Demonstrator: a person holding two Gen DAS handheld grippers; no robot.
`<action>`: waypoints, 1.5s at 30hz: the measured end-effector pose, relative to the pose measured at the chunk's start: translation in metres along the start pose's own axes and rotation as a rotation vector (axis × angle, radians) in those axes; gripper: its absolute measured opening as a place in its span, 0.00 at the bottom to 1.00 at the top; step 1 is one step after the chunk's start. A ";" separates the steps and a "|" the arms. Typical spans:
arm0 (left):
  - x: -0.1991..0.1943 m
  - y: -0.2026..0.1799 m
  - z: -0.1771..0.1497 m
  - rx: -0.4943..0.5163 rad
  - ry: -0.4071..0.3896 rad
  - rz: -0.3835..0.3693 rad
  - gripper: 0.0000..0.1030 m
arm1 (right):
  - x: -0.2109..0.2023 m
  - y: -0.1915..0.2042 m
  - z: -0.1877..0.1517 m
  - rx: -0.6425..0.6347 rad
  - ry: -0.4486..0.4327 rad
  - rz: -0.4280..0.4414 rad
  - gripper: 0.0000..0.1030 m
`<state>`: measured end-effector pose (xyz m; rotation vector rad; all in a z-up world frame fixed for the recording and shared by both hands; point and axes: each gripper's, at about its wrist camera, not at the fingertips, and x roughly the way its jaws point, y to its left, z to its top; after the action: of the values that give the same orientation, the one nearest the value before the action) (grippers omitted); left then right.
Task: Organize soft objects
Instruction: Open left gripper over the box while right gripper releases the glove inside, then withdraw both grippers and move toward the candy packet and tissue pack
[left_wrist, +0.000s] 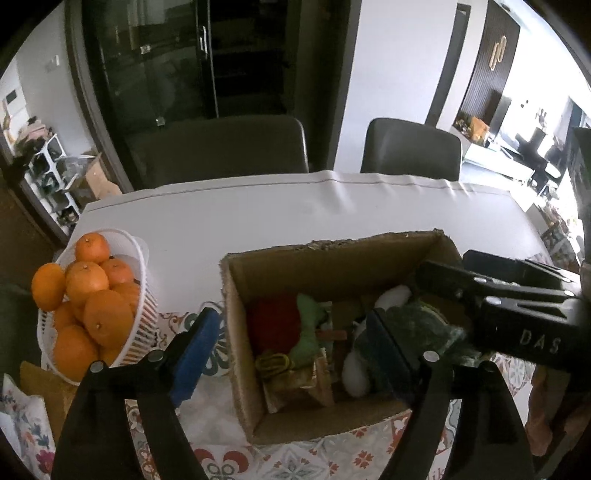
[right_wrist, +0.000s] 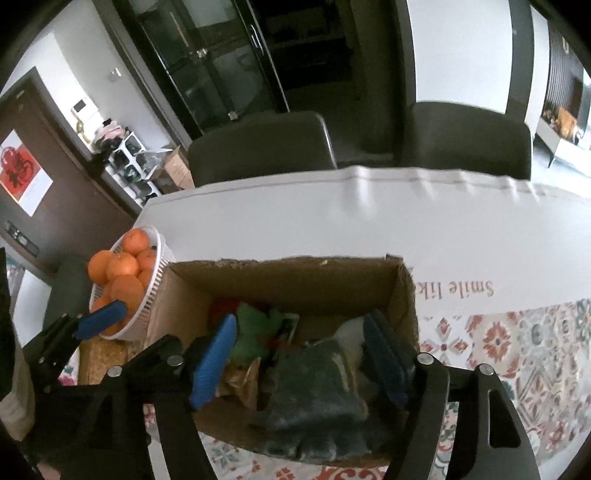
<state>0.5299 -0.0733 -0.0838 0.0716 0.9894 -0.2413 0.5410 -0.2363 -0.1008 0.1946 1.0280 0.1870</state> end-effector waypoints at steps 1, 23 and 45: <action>-0.002 0.002 0.000 -0.005 -0.002 0.006 0.80 | -0.002 0.002 0.002 -0.005 -0.004 -0.007 0.71; -0.007 -0.006 -0.024 0.019 0.029 0.071 0.84 | 0.003 -0.008 -0.028 0.021 0.220 -0.050 0.71; 0.016 0.013 -0.030 -0.043 0.094 0.091 0.84 | 0.049 -0.004 -0.038 0.031 0.341 -0.066 0.57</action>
<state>0.5168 -0.0578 -0.1148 0.0890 1.0818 -0.1335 0.5336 -0.2255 -0.1619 0.1597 1.3751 0.1468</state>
